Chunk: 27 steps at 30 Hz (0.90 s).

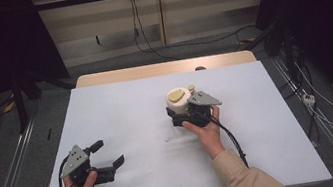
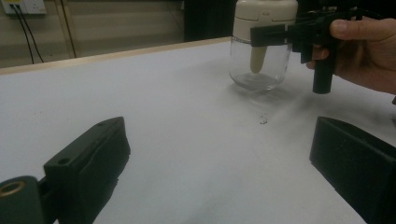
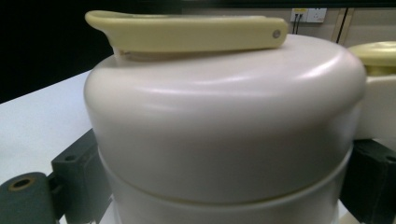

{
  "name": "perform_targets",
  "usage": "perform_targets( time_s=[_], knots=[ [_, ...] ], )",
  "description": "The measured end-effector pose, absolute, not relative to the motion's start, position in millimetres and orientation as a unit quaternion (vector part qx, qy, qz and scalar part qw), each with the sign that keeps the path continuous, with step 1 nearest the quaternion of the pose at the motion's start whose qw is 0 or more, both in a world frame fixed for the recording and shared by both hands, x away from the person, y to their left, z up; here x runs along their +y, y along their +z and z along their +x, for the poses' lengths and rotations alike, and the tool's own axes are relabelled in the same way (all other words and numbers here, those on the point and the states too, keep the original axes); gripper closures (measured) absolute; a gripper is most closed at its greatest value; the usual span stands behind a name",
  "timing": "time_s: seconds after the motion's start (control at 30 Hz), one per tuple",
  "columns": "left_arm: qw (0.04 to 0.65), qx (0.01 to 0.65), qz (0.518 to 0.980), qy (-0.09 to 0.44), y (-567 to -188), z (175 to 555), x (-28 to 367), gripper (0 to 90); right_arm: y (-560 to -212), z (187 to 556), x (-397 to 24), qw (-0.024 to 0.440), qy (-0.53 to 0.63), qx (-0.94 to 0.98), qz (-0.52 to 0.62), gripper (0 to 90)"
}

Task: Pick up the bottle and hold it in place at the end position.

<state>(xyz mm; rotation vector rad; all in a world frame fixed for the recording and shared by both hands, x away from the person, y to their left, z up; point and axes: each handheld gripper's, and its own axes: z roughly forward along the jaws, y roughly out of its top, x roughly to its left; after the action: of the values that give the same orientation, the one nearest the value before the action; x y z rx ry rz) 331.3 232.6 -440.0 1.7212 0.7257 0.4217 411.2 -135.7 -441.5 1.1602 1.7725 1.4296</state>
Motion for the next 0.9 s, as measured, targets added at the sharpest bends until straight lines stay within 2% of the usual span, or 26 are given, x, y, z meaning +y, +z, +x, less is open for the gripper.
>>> perform_targets(
  time_s=[0.9],
  knots=[
    [0.574,0.309,0.736,0.180,-440.2,331.2,232.2,4.1,-446.1,420.3,-129.5,0.281,0.535,0.664,0.439,7.1]
  ],
)
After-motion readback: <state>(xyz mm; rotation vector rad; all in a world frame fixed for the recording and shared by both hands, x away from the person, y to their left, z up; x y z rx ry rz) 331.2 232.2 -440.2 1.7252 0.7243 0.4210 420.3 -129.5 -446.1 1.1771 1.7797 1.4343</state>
